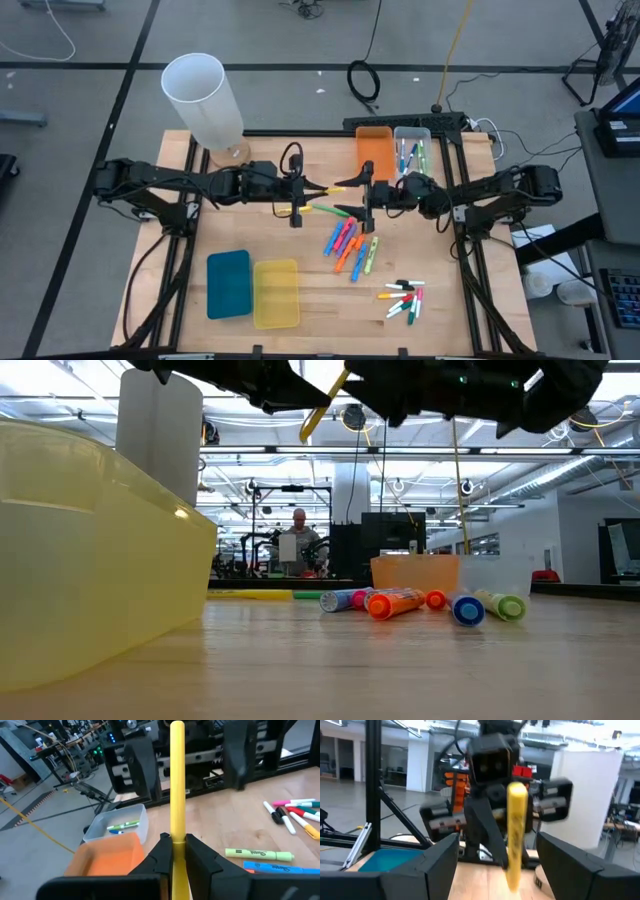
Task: Pick & Place Markers
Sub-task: Put the bottom yellow pen into the orange bin
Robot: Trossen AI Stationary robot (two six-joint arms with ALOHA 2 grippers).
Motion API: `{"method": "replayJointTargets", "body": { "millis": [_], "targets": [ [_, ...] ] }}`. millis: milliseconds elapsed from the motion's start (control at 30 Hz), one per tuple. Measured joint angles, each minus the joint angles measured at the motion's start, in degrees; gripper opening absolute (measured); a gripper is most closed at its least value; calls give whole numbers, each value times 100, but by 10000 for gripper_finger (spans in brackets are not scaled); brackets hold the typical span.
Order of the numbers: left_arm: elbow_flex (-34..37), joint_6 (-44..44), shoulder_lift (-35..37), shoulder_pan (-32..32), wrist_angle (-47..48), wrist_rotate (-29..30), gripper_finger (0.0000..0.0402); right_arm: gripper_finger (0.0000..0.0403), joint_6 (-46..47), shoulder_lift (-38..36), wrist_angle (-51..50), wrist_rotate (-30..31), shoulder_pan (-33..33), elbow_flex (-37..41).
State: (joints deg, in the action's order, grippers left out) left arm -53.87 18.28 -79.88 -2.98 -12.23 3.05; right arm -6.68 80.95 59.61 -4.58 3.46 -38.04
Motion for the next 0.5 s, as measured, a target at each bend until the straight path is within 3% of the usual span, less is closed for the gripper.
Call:
{"method": "replayJointTargets", "body": {
  "millis": [300, 500],
  "targets": [
    [-2, -75, 0, 0, -1, -3, 29, 244, -19, 82, -221, 7, -21, -276],
    [-7, -107, 0, 2, -55, -9, 28, 174, -93, 416, 94, 28, -20, -295]
  ]
}}
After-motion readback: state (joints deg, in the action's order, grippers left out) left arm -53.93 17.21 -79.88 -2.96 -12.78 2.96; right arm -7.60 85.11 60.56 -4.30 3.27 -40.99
